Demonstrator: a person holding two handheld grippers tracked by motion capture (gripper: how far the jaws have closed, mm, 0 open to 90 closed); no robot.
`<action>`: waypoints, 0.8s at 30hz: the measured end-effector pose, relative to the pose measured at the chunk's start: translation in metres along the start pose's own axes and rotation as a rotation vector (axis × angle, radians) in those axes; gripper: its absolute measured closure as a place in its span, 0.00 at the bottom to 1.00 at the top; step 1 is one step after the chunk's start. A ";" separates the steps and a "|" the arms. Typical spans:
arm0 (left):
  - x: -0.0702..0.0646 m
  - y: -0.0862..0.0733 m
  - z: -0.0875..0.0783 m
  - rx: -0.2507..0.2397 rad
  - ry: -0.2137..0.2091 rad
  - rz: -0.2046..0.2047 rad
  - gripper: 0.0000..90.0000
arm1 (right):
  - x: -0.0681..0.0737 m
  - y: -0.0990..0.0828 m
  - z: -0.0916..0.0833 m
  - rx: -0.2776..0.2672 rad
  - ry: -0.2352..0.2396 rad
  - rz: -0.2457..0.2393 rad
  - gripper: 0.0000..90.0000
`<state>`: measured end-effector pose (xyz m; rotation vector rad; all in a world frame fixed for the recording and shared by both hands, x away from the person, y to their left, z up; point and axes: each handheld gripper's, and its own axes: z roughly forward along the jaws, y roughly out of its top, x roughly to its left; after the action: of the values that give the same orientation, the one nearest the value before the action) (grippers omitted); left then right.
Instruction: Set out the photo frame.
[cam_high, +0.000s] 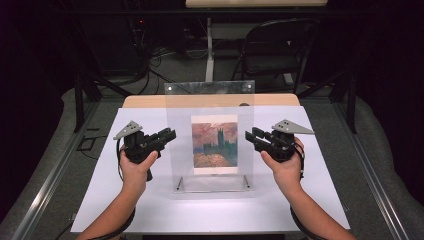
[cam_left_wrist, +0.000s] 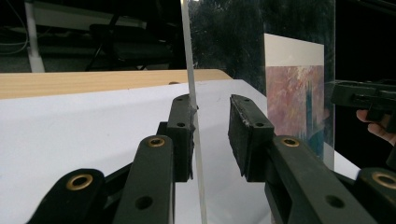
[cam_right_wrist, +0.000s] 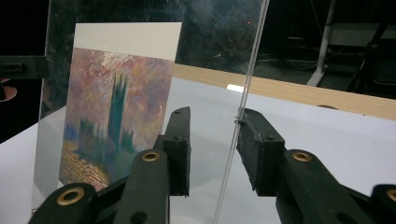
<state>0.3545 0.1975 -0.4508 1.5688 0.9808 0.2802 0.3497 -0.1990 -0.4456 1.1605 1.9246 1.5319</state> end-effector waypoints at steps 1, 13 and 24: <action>-0.001 -0.001 -0.002 -0.002 -0.001 0.003 0.79 | 0.001 -0.001 -0.002 -0.003 -0.001 -0.003 0.73; -0.012 -0.008 -0.017 -0.013 -0.031 0.021 0.80 | 0.011 -0.008 -0.019 -0.031 0.020 -0.010 0.76; -0.021 -0.015 -0.029 -0.007 -0.064 0.032 0.80 | 0.020 -0.017 -0.035 -0.048 0.038 -0.018 0.77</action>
<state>0.3161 0.2021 -0.4490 1.5789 0.9053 0.2536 0.3061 -0.2038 -0.4469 1.0988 1.9069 1.5924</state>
